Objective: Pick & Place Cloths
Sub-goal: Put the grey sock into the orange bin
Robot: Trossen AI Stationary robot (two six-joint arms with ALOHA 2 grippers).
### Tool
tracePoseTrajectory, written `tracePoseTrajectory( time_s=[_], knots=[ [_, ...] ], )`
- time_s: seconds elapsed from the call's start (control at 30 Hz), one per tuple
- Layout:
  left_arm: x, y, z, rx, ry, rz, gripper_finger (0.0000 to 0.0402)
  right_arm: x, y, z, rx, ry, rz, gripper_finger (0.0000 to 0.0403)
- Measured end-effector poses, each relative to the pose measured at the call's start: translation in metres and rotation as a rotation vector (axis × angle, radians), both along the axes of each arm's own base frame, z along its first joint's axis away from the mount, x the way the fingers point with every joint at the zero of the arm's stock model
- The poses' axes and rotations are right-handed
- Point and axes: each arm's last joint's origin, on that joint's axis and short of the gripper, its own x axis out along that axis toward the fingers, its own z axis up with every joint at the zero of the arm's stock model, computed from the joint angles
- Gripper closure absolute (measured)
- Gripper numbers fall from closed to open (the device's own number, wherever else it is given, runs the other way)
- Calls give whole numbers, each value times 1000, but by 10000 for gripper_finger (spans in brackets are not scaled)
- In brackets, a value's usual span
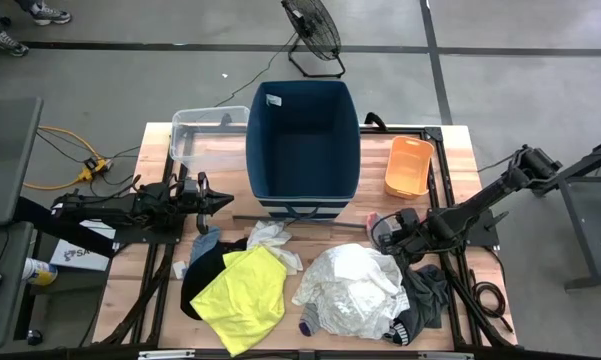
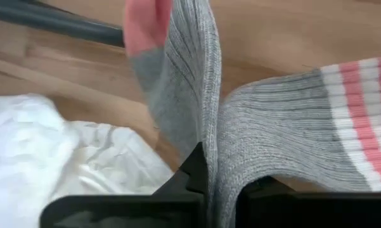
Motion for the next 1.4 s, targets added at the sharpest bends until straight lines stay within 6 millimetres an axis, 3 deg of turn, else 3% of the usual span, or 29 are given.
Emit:
tracePoseTrajectory(
  time_s=[0.43, 0.7, 1.07, 1.4],
  knots=[
    [0, 0, 0, 0, 0, 0, 391, -14, -11, 29, 4, -188, -1, 397],
    [0, 0, 0, 0, 0, 0, 391, -21, -21, 80, -171, -287, 23, 397],
    [0, 0, 0, 0, 0, 0, 391, -32, -47, 132, -425, -213, 99, 398],
    [0, 0, 0, 0, -1, 0, 391, -45, -80, 140, -607, -49, 72, 398]
  ],
)
